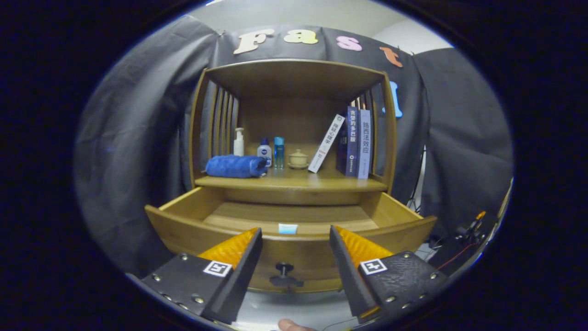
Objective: Pull open the drawer, take out the items inside it, and place them on the countertop above the cabinet.
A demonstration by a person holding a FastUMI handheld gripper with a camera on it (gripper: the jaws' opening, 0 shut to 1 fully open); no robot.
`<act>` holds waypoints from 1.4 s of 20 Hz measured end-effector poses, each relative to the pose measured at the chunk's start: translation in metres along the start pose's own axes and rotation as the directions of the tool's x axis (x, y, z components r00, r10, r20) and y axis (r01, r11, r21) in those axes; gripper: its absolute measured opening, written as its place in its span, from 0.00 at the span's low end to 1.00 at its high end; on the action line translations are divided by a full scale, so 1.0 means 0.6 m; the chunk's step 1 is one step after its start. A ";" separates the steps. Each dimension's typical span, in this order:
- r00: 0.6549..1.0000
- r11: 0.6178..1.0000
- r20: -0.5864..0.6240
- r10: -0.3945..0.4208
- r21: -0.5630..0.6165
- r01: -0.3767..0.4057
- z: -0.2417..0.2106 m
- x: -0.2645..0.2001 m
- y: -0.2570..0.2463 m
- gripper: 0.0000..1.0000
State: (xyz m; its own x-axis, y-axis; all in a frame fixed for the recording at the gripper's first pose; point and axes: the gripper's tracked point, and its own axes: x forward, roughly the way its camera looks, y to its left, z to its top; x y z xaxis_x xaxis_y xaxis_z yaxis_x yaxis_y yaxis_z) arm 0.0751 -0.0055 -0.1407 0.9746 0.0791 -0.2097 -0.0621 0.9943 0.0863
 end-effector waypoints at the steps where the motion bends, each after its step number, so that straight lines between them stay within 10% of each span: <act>1: 1.000 1.000 -0.024 0.007 0.018 -0.007 0.008 0.012 0.004 0.92; 7: 0.960 1.000 -0.281 -0.003 -0.025 -0.004 -0.006 0.125 0.008 0.93; 12: 0.893 0.995 -0.450 0.016 0.091 0.028 -0.034 0.190 0.011 0.93; 22: 0.720 0.997 -0.693 -0.040 -0.078 -0.020 -0.149 0.241 0.027 0.98; 28: 0.665 0.996 -0.746 -0.045 -0.085 -0.028 -0.184 0.265 0.017 0.60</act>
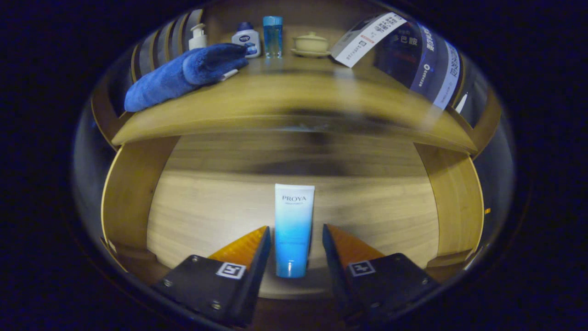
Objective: Pull open the drawer, take out the items inside it, and place them on the countertop above the cabinet.
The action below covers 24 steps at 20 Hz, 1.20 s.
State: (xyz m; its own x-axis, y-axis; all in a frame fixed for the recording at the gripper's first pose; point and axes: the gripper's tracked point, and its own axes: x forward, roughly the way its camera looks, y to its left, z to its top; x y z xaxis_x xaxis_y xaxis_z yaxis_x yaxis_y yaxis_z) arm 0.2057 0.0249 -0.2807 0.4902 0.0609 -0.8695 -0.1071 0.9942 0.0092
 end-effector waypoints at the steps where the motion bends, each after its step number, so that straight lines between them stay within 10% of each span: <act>1: 1.000 1.000 -0.002 0.009 -0.003 -0.009 0.003 0.009 0.000 0.51; 16: 0.988 0.989 0.080 0.130 0.065 -0.136 0.000 -0.061 0.017 0.36; 24: 0.878 0.947 0.408 0.252 0.082 -0.310 0.040 -0.201 0.037 0.36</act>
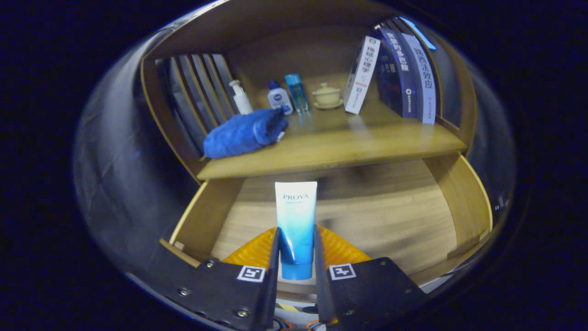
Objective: Pull open the drawer, take out the items inside it, and place them on the countertop above the cabinet.
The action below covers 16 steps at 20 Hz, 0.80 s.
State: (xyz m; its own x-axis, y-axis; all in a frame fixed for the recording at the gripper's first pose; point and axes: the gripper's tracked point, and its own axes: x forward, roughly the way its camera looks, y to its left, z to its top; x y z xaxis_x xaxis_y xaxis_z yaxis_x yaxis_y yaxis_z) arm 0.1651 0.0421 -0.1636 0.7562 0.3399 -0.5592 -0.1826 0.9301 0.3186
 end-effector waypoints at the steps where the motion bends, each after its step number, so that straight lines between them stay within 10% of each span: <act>1: 0.999 1.000 0.040 0.004 0.008 -0.004 0.020 -0.011 0.002 0.36; 9: 0.936 0.995 0.351 -0.017 -0.090 0.052 0.224 -0.015 0.028 0.36; 16: 0.926 0.983 0.362 -0.108 -0.103 0.155 0.294 0.065 0.000 0.36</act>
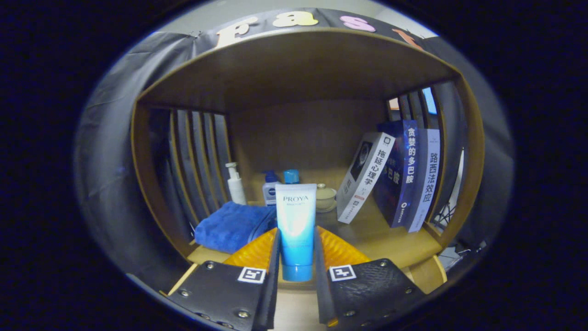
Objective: Pull open the drawer, take out the items inside it, and place them on the countertop above the cabinet.
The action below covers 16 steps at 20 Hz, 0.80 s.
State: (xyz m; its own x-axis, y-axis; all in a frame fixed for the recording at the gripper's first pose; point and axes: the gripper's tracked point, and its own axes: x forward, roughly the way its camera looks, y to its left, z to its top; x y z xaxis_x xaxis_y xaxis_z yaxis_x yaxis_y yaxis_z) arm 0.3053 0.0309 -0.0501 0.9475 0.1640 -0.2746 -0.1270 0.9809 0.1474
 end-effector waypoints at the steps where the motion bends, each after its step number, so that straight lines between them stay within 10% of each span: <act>1: 1.000 1.000 -0.015 -0.027 -0.010 0.026 -0.006 0.021 -0.012 0.36; 12: 0.990 0.994 -0.098 -0.099 0.038 0.103 -0.150 0.135 -0.041 0.45; 16: 0.989 0.991 -0.056 -0.134 0.019 0.136 -0.129 0.126 -0.034 0.89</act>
State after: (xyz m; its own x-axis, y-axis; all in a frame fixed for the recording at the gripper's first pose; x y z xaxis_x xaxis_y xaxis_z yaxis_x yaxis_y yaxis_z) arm 0.3570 0.0314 -0.1475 0.9382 0.0363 -0.3443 0.0082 0.9919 0.1267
